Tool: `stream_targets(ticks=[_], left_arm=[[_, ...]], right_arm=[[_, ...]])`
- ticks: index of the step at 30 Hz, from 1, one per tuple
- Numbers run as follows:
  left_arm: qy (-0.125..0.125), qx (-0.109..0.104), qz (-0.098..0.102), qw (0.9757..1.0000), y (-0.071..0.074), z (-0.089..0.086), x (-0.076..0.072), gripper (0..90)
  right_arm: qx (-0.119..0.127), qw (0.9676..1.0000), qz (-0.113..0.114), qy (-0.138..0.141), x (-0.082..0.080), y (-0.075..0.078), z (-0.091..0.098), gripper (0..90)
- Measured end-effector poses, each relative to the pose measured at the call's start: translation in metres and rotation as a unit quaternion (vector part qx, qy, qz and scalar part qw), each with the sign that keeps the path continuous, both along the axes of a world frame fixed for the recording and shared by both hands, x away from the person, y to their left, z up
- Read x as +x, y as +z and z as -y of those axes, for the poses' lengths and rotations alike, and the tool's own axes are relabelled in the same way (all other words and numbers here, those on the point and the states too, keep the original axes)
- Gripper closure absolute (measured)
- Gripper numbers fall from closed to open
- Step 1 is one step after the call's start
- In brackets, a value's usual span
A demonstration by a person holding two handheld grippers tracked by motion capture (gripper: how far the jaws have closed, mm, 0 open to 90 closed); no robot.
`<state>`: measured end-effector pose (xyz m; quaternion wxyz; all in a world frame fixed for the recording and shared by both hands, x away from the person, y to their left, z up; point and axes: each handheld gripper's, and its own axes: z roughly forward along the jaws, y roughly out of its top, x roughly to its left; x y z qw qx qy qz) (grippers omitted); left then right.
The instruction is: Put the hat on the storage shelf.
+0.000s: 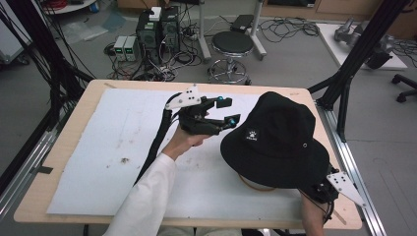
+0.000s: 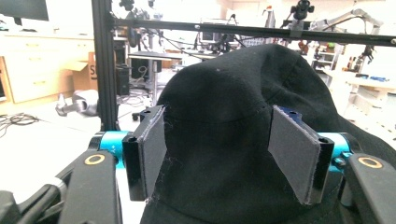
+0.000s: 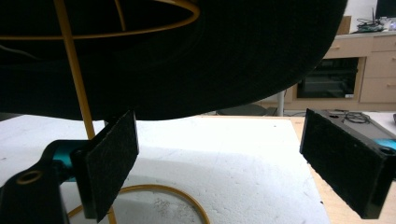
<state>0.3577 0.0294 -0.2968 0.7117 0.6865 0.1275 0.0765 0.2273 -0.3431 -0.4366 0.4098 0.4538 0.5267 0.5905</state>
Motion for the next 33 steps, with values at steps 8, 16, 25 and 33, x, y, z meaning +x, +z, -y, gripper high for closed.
stream_targets(ticks=[8,16,25,33], left_arm=[[0.021,-0.012,0.001,0.9997,-0.003,-0.017,0.001,35.9],[0.053,-0.016,-0.008,0.9984,-0.012,-0.042,0.003,35.8],[0.076,-0.036,-0.018,0.9963,-0.02,-0.067,0.003,35.6],[0.089,-0.028,-0.011,0.9956,-0.017,-0.083,-0.003,34.7]], right_arm=[[-0.002,1.0,0.0,0.0,0.0,0.0,0.0,10.8],[-0.005,1.0,0.0,0.001,0.001,0.0,0.0,10.8],[-0.003,1.0,-0.001,0.001,0.0,0.0,-0.001,10.8],[-0.001,1.0,-0.002,0.002,0.0,0.0,-0.001,10.8]])
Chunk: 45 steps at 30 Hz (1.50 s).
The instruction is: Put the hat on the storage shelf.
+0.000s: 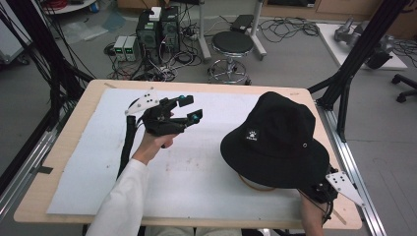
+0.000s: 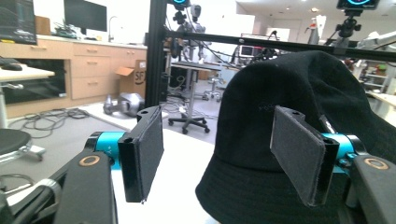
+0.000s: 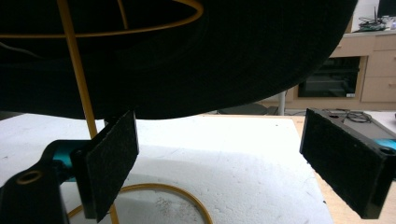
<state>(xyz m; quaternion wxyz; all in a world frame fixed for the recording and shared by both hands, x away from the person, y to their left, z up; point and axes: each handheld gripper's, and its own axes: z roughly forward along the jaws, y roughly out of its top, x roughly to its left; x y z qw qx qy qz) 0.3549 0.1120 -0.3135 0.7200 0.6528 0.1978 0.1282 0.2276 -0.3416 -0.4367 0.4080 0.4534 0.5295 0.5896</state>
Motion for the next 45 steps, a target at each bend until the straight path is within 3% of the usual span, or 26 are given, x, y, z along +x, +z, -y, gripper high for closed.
stream_targets(ticks=[18,21,25,28,35,38,39,40,41,42,45], left_arm=[[0.054,-0.018,0.006,0.9984,-0.01,-0.044,-0.015,31.5],[0.069,-0.022,0.003,0.9974,-0.012,-0.055,-0.017,31.5],[0.094,-0.009,0.002,0.9956,-0.014,-0.07,-0.019,31.5],[0.115,-0.011,0.005,0.9933,-0.014,-0.081,-0.022,31.5],[0.195,0.009,0.003,0.9807,-0.025,-0.105,-0.027,31.6],[0.233,0.008,0.007,0.9725,-0.03,-0.11,-0.03,31.6],[0.233,0.008,0.007,0.9725,-0.03,-0.11,-0.03,31.7],[0.25,0.009,0.008,0.9681,-0.031,-0.111,-0.031,31.8],[0.274,0.012,0.013,0.9615,-0.034,-0.113,-0.034,31.8],[0.287,0.014,0.015,0.9576,-0.035,-0.112,-0.035,31.8],[0.309,0.02,0.017,0.9506,-0.037,-0.114,-0.038,31.8]], right_arm=[[-0.002,1.0,0.0,0.002,0.001,0.0,0.0,10.8],[-0.001,1.0,0.003,0.001,0.001,0.0,0.0,10.8],[-0.001,1.0,0.001,0.001,0.001,0.0,-0.002,10.8],[0.0,1.0,0.0,0.001,0.001,0.0,-0.001,10.8],[0.005,1.0,-0.001,-0.001,0.001,-0.001,0.0,10.8],[0.005,1.0,-0.002,-0.002,0.001,-0.001,0.0,10.8],[0.006,1.0,-0.002,-0.002,0.001,-0.001,0.0,10.8],[0.006,1.0,-0.002,-0.002,0.001,-0.001,0.0,10.8],[0.006,1.0,-0.002,-0.001,0.001,-0.001,0.0,10.8],[0.006,1.0,-0.002,-0.002,0.001,-0.001,0.0,10.8],[0.006,1.0,-0.002,-0.001,0.001,-0.001,0.0,10.8]])
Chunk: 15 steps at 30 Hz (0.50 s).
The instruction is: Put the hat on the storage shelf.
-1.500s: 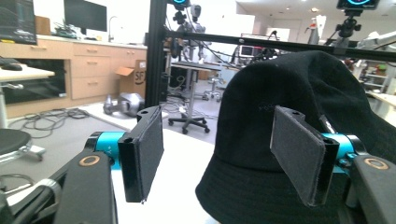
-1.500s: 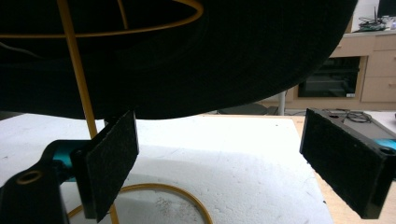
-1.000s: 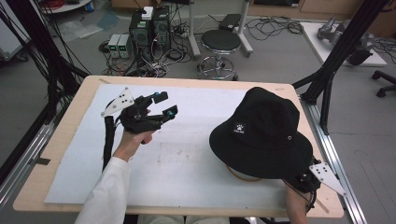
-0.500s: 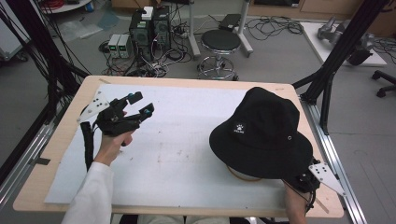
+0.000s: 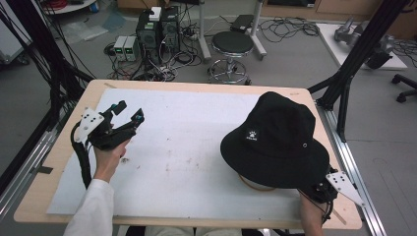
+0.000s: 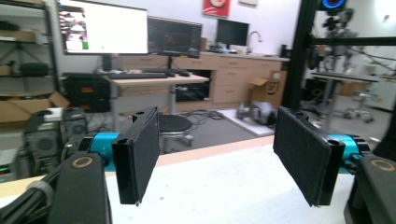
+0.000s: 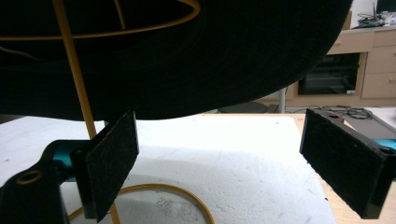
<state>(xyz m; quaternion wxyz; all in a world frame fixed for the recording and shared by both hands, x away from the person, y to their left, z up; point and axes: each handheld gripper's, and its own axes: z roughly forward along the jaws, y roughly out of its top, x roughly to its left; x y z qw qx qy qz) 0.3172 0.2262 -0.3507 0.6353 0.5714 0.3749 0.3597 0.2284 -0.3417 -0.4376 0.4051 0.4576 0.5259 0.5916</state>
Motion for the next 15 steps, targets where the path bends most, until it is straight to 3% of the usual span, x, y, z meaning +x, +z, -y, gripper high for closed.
stream_targets(ticks=[5,9,15], left_arm=[[0.033,0.004,-0.001,0.9995,-0.003,-0.004,-0.002,31.8],[0.069,0.012,-0.002,0.9976,-0.009,-0.008,-0.006,31.8],[0.094,0.01,-0.006,0.9955,-0.018,-0.014,-0.009,31.9]], right_arm=[[0.003,1.0,-0.002,-0.002,-0.001,0.0,0.0,10.8],[0.002,1.0,-0.003,-0.001,0.0,0.0,0.0,10.8],[0.003,1.0,-0.003,-0.001,-0.001,0.0,0.0,10.8]])
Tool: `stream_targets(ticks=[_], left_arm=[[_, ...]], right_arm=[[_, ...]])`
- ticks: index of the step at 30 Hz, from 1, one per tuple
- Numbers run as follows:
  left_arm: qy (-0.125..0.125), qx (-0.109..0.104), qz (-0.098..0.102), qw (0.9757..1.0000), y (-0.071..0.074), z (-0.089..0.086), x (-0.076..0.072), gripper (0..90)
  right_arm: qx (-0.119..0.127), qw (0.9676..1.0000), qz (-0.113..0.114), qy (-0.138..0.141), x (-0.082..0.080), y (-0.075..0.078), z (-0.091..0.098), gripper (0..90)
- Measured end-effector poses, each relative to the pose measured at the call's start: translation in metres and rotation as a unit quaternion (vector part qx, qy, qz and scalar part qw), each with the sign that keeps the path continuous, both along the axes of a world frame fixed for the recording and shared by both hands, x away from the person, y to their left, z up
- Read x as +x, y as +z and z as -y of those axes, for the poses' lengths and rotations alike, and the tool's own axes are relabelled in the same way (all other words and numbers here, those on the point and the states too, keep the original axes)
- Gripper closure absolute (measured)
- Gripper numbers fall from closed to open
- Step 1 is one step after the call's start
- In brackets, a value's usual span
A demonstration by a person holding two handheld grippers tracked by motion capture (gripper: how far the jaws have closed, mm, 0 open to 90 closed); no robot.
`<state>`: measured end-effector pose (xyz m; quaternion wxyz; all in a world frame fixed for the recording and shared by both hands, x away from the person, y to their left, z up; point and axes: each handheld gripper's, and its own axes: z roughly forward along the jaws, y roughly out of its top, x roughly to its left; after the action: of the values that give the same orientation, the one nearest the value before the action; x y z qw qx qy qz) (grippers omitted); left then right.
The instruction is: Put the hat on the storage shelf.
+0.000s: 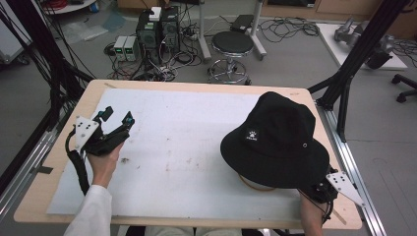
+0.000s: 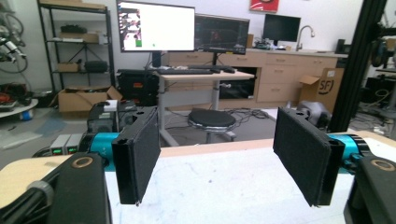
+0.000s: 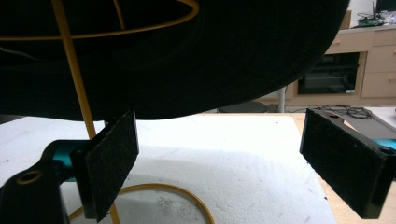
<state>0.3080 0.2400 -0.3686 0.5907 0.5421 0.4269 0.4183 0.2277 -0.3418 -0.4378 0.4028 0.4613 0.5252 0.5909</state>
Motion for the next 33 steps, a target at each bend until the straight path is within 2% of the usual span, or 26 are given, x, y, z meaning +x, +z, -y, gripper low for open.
stream_targets(ticks=[5,13,14,15,17,21,31,33], left_arm=[[0.006,-0.006,-0.002,1.0,-0.005,-0.005,-0.002,32.0],[0.03,-0.006,-0.01,0.9995,-0.019,-0.016,-0.008,32.0],[0.039,-0.001,-0.012,0.9992,-0.024,-0.018,-0.009,32.0],[0.039,-0.001,-0.012,0.9992,-0.024,-0.018,-0.009,32.0],[0.048,-0.001,-0.023,0.9986,-0.034,-0.022,-0.01,31.8],[0.053,-0.003,-0.031,0.9981,-0.042,-0.026,-0.012,31.7],[0.059,-0.001,-0.035,0.9976,-0.049,-0.031,-0.015,30.7],[0.059,0.001,-0.041,0.9974,-0.052,-0.031,-0.016,30.7]], right_arm=[[-0.001,1.0,0.001,0.001,0.001,0.0,0.0,10.8],[-0.003,1.0,0.001,0.001,0.001,0.0,0.0,10.8],[-0.002,1.0,0.001,0.001,0.001,0.0,0.0,10.8],[-0.002,1.0,0.001,0.001,0.001,0.0,0.0,10.8],[-0.003,1.0,0.001,0.001,0.001,0.0,0.0,10.8],[-0.001,1.0,-0.001,0.001,0.001,-0.001,-0.001,10.8],[-0.003,1.0,-0.002,0.003,0.001,-0.001,-0.001,10.8],[-0.005,1.0,-0.001,0.004,0.001,-0.001,-0.001,10.8]])
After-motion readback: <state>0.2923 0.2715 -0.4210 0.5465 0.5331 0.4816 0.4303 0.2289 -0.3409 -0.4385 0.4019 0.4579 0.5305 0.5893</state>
